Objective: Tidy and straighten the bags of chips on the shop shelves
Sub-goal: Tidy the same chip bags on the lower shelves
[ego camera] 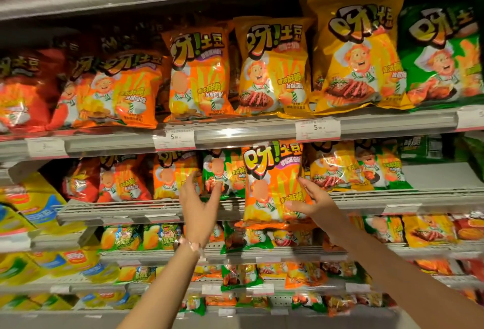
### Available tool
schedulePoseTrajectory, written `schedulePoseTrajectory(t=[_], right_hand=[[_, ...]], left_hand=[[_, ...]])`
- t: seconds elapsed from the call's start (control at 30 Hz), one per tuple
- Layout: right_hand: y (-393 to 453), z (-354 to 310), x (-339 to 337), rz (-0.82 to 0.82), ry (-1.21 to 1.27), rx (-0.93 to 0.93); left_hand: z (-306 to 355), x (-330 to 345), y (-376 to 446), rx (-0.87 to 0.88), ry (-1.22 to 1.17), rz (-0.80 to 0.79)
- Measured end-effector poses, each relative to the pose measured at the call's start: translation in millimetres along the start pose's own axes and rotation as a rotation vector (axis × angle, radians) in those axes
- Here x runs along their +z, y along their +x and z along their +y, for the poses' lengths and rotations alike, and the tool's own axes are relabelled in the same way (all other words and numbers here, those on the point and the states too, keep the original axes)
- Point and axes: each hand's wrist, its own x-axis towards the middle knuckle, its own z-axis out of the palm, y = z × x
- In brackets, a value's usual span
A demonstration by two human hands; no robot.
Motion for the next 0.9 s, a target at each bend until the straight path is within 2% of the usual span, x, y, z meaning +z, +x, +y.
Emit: schedulePoseTrajectory(t=[0.1, 0.23, 0.3, 0.43, 0.67, 0.9], right_hand=[[-1.8, -3.9, -3.0, -0.012, 0.001, 0.027], [-9.0, -12.4, -2.2, -0.044, 0.027, 0.026], [-10.8, -14.0, -2.1, -0.036, 0.056, 0.021], [-9.4, -8.6, -3.1, -0.002, 0.099, -0.002], [-9.0, -13.1, -5.5, 0.029, 0.041, -0.041], [-8.7, -15.5, -9.3, 0.015, 0.076, -0.051]], left_hand=[[-10.5, -1.7, 32.2, -0.137, 0.123, -0.055], [-18.4, 2.7, 51.8, -0.249, 0.113, -0.213], [-21.2, 6.3, 58.1, -0.278, 0.111, -0.232], [-28.3, 14.7, 65.7, -0.316, 0.116, -0.243], [-24.4, 17.0, 61.0, -0.279, 0.038, -0.156], [-13.8, 0.4, 56.0, -0.234, 0.092, -0.108]])
